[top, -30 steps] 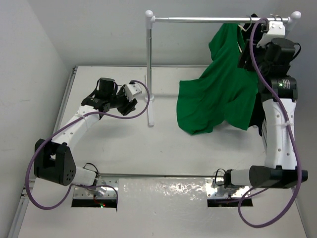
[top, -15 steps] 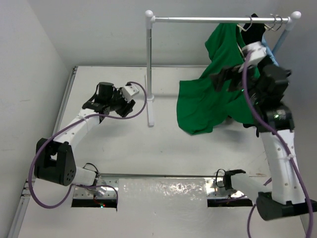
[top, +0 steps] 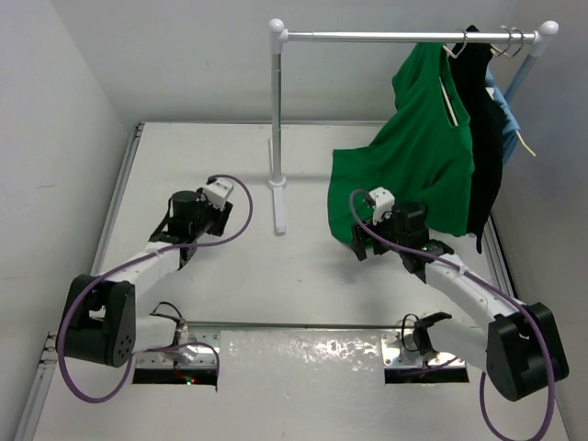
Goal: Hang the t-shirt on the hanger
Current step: Reset both arms
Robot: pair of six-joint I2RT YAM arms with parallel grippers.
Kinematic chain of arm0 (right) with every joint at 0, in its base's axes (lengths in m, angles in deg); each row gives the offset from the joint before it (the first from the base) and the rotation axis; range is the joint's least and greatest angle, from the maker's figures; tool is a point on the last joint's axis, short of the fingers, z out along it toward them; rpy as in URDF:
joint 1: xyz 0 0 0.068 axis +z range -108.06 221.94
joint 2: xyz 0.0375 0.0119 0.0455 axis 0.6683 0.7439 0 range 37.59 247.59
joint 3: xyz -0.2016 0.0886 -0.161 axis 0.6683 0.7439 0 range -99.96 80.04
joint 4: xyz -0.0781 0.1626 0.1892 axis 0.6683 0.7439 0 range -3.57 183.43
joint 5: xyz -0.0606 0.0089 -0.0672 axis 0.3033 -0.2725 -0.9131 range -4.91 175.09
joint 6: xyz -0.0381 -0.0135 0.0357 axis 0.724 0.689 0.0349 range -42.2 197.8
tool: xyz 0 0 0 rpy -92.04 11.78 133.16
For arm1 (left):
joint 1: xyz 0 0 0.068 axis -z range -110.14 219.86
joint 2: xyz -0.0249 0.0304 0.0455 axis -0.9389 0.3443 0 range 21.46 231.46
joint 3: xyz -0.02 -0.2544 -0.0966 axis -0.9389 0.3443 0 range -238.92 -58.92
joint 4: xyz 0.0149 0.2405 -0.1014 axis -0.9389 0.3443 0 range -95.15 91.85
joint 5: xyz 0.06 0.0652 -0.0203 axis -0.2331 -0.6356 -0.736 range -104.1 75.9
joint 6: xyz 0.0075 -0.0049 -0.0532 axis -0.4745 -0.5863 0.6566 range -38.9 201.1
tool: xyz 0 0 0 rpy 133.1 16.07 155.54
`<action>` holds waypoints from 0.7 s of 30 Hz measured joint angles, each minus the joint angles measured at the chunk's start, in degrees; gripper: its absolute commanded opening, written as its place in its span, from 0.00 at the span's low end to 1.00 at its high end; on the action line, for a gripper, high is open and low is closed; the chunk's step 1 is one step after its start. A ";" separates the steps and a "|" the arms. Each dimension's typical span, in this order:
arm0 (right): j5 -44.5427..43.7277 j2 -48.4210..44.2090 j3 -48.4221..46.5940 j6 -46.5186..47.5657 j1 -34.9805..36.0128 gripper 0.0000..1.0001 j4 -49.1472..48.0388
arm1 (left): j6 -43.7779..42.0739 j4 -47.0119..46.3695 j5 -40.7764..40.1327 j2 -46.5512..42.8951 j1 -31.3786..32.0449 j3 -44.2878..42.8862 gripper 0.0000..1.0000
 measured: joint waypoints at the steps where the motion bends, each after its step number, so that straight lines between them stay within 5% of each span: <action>1: -0.42 0.20 1.25 0.15 0.00 0.96 -1.40 | 0.52 -1.49 -0.76 -0.02 -0.26 1.20 0.47; 10: -5.20 -0.48 16.90 1.40 0.00 0.99 -21.20 | 4.98 -13.88 -5.38 -0.02 -1.01 8.11 0.47; 21: -8.98 -4.42 21.35 1.88 -1.03 0.99 -27.82 | 6.32 -21.27 -4.35 2.38 -3.13 12.68 0.46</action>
